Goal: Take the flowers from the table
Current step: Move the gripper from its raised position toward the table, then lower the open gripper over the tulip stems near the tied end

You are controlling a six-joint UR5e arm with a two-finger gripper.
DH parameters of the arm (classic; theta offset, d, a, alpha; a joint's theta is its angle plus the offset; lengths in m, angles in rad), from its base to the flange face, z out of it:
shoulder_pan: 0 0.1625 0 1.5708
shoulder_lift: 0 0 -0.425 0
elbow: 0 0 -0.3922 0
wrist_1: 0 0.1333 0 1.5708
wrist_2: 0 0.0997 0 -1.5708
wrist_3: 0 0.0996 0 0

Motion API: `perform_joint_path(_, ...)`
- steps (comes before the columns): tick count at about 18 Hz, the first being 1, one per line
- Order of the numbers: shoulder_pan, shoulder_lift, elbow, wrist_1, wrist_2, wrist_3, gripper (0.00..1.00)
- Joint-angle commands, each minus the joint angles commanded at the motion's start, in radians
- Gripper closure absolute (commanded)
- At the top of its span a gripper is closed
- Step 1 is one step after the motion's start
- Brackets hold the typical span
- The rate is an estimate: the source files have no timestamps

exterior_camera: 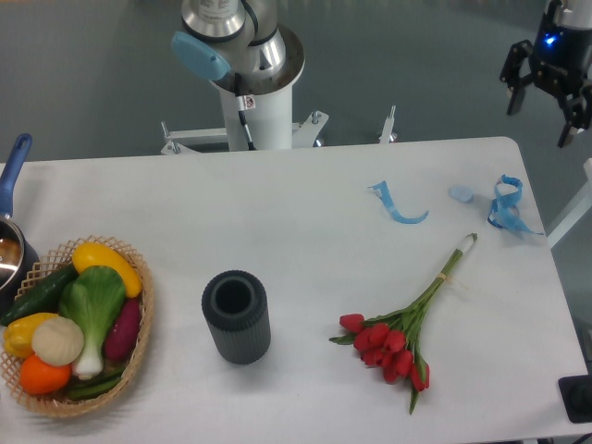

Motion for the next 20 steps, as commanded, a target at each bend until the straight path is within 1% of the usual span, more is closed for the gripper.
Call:
perform_joint_path(4,-0.005,0.003,-0.006,0.003,0.005,0.0,0.0)
perform_joint_path(6,-0.008,0.023,-0.032,0.003,0.003,-0.006,0.0)
perform_joint_path(9,-0.009,0.023,-0.049,0.003,0.0,-0.009,0.0)
perform_joint_path(11,-0.008,0.025,-0.077,0.012,0.0,-0.009,0.0)
perform_joint_path(13,-0.014,0.028,-0.104,0.084,-0.003,-0.046,0.0)
perform_joint_path(14,-0.021,0.028,-0.133,0.122,-0.002,-0.076,0.0)
perform_joint_path(16,-0.069,0.025,-0.182,0.208,0.0,-0.144,0.0)
perform_joint_path(17,-0.084,0.023,-0.199,0.241,0.003,-0.181,0.0)
perform_joint_path(18,-0.089,0.021,-0.216,0.251,0.005,-0.217,0.0)
perform_joint_path(20,-0.101,0.014,-0.23,0.252,0.002,-0.267,0.0)
